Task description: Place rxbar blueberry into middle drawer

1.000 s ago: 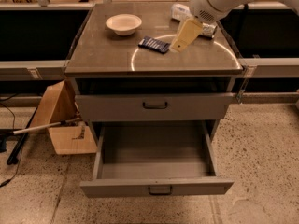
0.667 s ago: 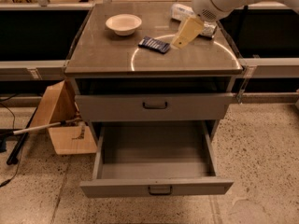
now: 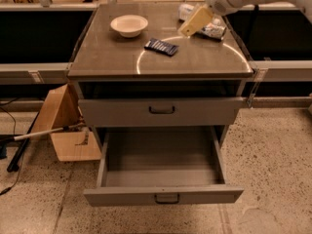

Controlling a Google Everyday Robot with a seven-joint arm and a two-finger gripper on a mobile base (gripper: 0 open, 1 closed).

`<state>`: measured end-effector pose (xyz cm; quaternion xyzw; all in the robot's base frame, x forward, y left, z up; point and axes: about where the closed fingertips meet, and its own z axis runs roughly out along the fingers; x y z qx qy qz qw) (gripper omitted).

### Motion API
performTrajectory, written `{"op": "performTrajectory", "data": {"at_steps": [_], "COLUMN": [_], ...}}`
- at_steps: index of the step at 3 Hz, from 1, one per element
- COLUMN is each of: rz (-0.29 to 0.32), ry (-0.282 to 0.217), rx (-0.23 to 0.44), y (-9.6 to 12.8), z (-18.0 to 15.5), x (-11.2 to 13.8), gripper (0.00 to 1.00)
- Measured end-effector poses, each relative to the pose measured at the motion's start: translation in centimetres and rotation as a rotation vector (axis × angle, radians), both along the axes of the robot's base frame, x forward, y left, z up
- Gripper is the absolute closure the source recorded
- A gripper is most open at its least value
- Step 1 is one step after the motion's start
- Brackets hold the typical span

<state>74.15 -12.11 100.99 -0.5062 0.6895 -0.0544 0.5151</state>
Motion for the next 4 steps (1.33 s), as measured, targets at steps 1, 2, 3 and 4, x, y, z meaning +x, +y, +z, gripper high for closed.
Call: {"op": "performTrajectory", "data": {"at_steps": [1,2,3,4], "rz": [-0.024,-0.044,-0.045,-0.045], "ry": [0.088,0.245,0.343,0.343], "rx": [0.003,-0.016,-0.024,-0.024], "y": [-0.2,0.0,0.3,0.3], "z": [-1.6,-4.8,-6.8,-6.8], "x": [2.1,3.1,3.1,3.1], "gripper": [0.0,0.0,0.0,0.0]}}
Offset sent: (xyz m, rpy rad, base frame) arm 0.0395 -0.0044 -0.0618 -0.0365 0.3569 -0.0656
